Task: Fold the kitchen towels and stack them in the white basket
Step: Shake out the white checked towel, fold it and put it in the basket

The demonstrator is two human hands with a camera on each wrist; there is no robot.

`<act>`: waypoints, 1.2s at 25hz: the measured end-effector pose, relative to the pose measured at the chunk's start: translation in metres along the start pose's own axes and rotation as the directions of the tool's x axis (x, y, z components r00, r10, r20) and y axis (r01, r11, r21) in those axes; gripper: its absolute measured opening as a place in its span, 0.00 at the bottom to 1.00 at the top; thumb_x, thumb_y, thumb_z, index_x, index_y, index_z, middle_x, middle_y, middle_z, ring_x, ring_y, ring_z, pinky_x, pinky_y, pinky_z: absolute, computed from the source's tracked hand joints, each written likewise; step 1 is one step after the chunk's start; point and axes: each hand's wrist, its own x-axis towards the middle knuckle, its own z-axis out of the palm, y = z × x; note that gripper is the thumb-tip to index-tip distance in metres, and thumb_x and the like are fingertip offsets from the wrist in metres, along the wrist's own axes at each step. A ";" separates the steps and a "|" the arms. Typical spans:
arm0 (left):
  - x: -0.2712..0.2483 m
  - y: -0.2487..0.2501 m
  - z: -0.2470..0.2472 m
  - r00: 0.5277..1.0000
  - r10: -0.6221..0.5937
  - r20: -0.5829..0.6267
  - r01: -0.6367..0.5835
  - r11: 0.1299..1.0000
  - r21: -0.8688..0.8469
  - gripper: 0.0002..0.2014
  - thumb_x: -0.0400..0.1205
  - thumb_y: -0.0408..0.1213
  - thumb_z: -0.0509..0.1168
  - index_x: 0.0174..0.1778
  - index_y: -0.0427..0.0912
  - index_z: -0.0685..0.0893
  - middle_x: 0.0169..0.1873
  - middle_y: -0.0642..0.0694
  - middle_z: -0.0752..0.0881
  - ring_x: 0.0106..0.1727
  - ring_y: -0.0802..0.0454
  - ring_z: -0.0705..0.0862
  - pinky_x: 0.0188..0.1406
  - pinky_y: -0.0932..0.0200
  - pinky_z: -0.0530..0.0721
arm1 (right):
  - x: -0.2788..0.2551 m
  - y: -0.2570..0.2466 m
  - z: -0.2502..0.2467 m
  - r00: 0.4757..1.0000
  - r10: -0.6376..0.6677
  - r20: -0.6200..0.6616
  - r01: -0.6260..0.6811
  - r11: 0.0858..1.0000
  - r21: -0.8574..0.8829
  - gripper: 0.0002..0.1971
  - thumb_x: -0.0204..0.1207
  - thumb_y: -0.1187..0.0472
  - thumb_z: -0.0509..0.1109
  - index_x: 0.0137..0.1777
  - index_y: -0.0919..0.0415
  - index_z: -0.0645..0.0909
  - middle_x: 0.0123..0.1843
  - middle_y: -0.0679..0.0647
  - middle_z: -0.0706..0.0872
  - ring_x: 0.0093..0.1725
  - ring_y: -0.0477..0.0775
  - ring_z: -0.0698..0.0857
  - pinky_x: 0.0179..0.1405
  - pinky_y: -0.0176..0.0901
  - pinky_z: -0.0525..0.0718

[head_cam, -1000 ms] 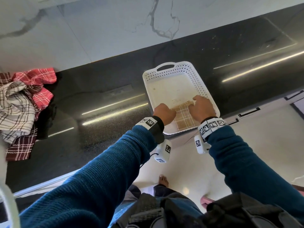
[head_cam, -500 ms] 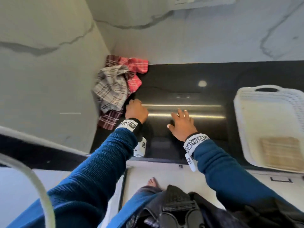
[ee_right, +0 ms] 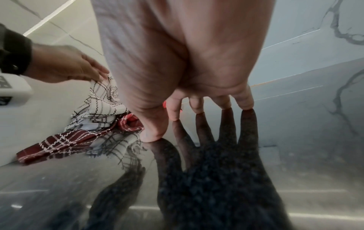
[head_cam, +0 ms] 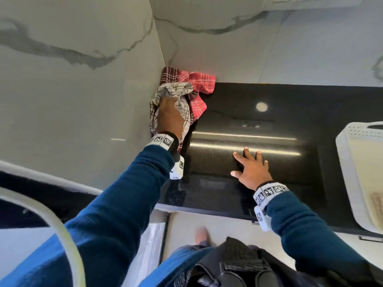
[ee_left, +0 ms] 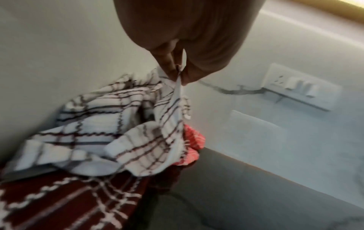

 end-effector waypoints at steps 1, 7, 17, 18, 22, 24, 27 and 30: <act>-0.013 0.012 -0.002 0.997 0.065 0.037 -0.065 0.998 -0.023 0.20 0.85 0.22 0.61 0.71 0.41 0.83 0.69 0.44 0.82 0.68 0.49 0.82 0.65 0.63 0.76 | -0.001 0.001 0.000 1.000 -0.001 0.000 0.001 1.000 0.006 0.38 0.83 0.41 0.68 0.89 0.36 0.54 0.93 0.49 0.43 0.90 0.70 0.38 0.86 0.77 0.45; -0.127 0.039 0.039 0.514 0.608 0.606 -0.541 0.777 -0.321 0.19 0.80 0.23 0.66 0.67 0.38 0.86 0.66 0.39 0.86 0.66 0.39 0.84 0.70 0.45 0.81 | -0.009 0.005 -0.004 0.999 -0.024 -0.033 0.026 0.997 0.068 0.36 0.79 0.38 0.71 0.86 0.38 0.65 0.92 0.51 0.56 0.90 0.68 0.47 0.85 0.74 0.48; -0.132 0.004 0.053 0.428 0.662 0.615 -0.761 0.632 -0.150 0.12 0.83 0.29 0.65 0.60 0.39 0.88 0.57 0.42 0.86 0.57 0.40 0.83 0.48 0.45 0.86 | -0.031 0.004 -0.009 0.887 0.172 -0.429 0.036 0.900 0.434 0.15 0.81 0.67 0.69 0.67 0.62 0.82 0.64 0.58 0.85 0.64 0.59 0.84 0.65 0.47 0.80; -0.133 0.004 0.052 0.409 0.688 0.600 -0.774 0.609 -0.170 0.12 0.82 0.29 0.64 0.60 0.39 0.88 0.56 0.43 0.86 0.56 0.42 0.84 0.46 0.47 0.87 | -0.031 -0.001 -0.010 0.866 0.140 -0.481 0.051 0.930 0.364 0.17 0.80 0.68 0.70 0.68 0.61 0.80 0.66 0.58 0.83 0.65 0.59 0.82 0.66 0.50 0.81; -0.138 0.003 0.046 0.509 0.578 0.638 -0.616 0.762 -0.199 0.15 0.80 0.37 0.59 0.52 0.47 0.90 0.51 0.52 0.90 0.52 0.50 0.85 0.54 0.49 0.87 | -0.018 -0.008 -0.023 0.877 -0.055 -0.477 0.035 0.998 -0.051 0.18 0.80 0.60 0.73 0.69 0.57 0.81 0.73 0.59 0.78 0.72 0.64 0.73 0.69 0.65 0.78; -0.134 0.000 0.050 0.752 0.290 0.592 -0.262 0.956 -0.135 0.14 0.82 0.42 0.58 0.52 0.48 0.90 0.48 0.51 0.91 0.49 0.49 0.87 0.54 0.46 0.88 | -0.017 -0.014 -0.036 0.906 -0.091 -0.414 0.061 0.994 -0.086 0.09 0.85 0.55 0.67 0.59 0.54 0.86 0.62 0.53 0.86 0.65 0.58 0.79 0.68 0.60 0.72; -0.113 0.005 0.055 0.795 -0.173 0.581 0.338 0.922 -0.187 0.25 0.80 0.62 0.59 0.41 0.41 0.84 0.39 0.42 0.89 0.42 0.42 0.89 0.51 0.40 0.90 | -0.031 -0.031 -0.041 0.919 -0.214 -0.332 0.247 0.967 0.061 0.11 0.87 0.54 0.66 0.60 0.53 0.89 0.55 0.49 0.91 0.57 0.53 0.87 0.64 0.48 0.72; -0.098 0.010 0.058 0.765 -0.188 0.616 0.344 0.928 -0.144 0.17 0.78 0.51 0.71 0.34 0.40 0.82 0.31 0.43 0.84 0.35 0.45 0.84 0.45 0.43 0.89 | -0.051 -0.049 -0.030 0.925 -0.330 -0.187 0.369 0.897 0.245 0.12 0.86 0.55 0.69 0.64 0.53 0.89 0.59 0.45 0.90 0.57 0.46 0.87 0.59 0.34 0.78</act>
